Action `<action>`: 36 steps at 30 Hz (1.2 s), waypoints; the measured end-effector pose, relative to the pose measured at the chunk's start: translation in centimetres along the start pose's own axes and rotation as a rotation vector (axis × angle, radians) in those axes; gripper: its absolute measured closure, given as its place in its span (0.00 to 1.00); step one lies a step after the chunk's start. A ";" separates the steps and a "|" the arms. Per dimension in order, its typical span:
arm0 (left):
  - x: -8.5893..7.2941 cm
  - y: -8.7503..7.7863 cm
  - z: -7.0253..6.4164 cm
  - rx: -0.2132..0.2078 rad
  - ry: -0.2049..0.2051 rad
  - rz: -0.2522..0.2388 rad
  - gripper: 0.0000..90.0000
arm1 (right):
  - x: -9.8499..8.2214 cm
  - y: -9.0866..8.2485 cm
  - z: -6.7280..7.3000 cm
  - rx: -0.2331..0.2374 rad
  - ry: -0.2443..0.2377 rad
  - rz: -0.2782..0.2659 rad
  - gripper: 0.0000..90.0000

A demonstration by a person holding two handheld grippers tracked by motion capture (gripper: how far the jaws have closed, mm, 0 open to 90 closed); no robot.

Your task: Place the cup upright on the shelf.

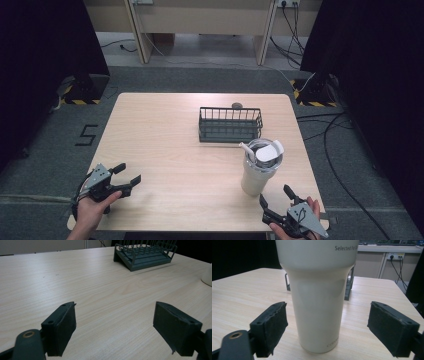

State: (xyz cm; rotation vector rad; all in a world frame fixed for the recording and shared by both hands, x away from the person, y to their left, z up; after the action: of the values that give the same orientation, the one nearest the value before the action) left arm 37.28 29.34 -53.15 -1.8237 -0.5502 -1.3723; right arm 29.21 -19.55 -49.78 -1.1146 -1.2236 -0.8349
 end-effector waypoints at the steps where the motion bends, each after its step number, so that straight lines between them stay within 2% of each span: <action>1: 0.0 0.0 0.0 0.000 0.000 0.001 0.20 | 0.1 0.0 0.0 0.001 0.001 -0.002 0.17; 9: 0.1 -0.1 -0.1 -0.001 0.003 -0.004 0.20 | 0.5 0.1 0.4 0.020 0.010 -0.009 0.17; 11: 0.1 -0.2 -0.1 -0.001 0.002 -0.005 0.20 | 0.7 0.5 0.6 0.029 0.021 -0.001 0.17; 19: 0.1 -0.1 -0.2 -0.005 0.002 -0.004 0.20 | 0.7 1.8 1.1 0.051 0.014 0.020 0.17; 36: 0.1 -0.2 -0.2 -0.006 0.002 -0.004 0.20 | 1.5 4.7 1.1 0.041 -0.017 0.028 0.16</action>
State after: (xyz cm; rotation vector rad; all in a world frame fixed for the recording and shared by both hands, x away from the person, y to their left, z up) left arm 37.08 29.32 -52.95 -1.8265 -0.5495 -1.3802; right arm 33.54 -17.08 -49.25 -1.1057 -1.2316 -0.7771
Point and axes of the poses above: each handheld gripper's, and its own axes: y roughly forward along the jaws, x roughly out of its top, z roughly to its left, the point moved 6 cm from there along y, roughly forward along the jaws, and after that the axes turned 4 degrees about -x, right-handed, at the moved point
